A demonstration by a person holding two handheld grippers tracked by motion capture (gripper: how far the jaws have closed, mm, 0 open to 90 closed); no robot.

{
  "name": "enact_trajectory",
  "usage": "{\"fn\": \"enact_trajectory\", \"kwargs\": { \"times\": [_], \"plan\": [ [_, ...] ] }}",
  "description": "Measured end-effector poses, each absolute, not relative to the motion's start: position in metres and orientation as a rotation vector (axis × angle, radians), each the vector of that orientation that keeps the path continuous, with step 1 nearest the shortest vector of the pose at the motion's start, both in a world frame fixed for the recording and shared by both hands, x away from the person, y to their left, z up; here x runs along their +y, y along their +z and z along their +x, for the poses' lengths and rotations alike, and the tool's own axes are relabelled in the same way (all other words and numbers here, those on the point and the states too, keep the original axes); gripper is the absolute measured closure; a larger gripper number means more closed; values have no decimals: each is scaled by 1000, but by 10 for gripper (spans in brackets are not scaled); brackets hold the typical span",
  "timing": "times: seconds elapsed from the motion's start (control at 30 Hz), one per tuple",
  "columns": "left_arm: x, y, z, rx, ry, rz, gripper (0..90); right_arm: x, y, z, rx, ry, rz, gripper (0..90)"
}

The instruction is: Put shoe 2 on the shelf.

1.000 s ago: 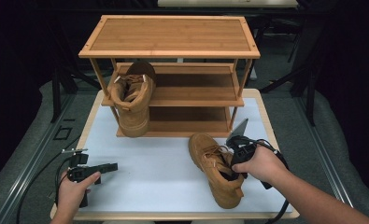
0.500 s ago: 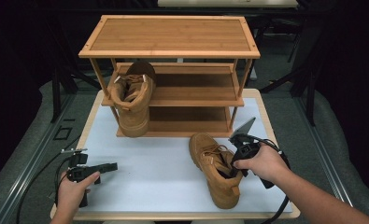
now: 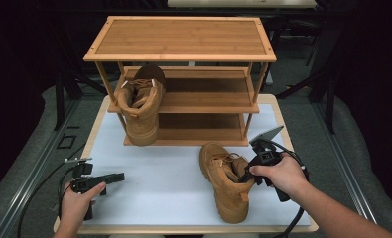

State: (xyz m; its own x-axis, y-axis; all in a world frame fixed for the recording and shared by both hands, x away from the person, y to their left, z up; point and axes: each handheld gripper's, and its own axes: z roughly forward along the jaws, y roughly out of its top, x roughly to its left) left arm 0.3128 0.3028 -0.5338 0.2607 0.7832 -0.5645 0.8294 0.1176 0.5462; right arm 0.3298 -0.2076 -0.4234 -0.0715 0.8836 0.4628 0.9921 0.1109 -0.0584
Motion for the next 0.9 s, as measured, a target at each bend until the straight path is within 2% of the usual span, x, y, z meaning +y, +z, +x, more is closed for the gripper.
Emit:
{"fn": "enact_trajectory", "kwargs": {
  "times": [0.9],
  "plan": [
    [304,-533,312,1519,-70,1642,494,-221,-375,313,-1898,-594,-1794,769]
  ]
}}
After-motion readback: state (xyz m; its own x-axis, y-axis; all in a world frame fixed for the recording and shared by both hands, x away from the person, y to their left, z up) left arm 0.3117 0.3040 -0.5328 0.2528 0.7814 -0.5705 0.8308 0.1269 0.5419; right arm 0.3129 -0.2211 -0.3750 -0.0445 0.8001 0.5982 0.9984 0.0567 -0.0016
